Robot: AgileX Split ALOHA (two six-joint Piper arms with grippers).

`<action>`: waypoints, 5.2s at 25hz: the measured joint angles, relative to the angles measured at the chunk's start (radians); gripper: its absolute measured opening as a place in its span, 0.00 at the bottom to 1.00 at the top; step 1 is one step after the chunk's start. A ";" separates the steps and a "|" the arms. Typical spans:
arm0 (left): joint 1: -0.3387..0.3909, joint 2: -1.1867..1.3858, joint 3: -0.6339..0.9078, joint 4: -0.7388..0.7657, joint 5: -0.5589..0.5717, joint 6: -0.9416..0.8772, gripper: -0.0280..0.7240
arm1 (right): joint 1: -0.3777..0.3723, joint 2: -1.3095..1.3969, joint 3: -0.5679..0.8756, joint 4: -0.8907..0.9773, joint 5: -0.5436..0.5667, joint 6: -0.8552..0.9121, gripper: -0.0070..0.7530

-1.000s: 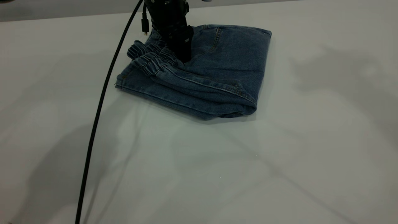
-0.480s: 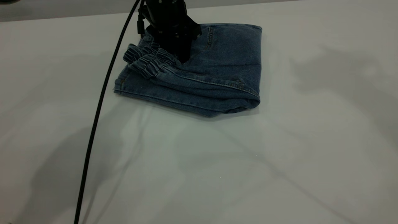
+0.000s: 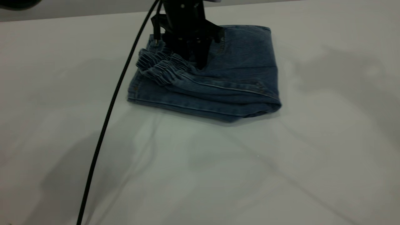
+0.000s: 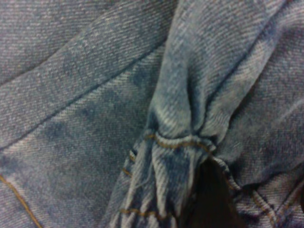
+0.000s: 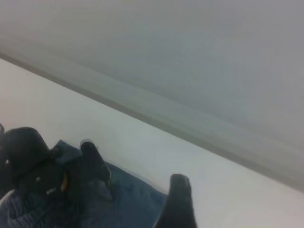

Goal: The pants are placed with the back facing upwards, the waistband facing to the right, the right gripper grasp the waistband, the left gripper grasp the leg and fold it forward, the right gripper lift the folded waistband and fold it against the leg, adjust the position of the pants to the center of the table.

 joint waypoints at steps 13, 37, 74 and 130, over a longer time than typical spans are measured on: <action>-0.003 -0.070 0.002 -0.009 -0.003 -0.036 0.57 | 0.000 0.000 0.000 0.000 0.000 -0.004 0.71; -0.001 -0.823 0.263 0.212 -0.004 0.044 0.57 | 0.001 -0.549 0.330 0.193 -0.109 -0.091 0.71; -0.001 -2.420 1.587 0.098 -0.007 0.016 0.57 | 0.001 -1.617 1.319 0.257 -0.001 -0.107 0.71; 0.352 -2.634 1.879 0.049 -0.149 0.013 0.57 | -0.034 -1.718 1.689 0.143 -0.134 -0.085 0.71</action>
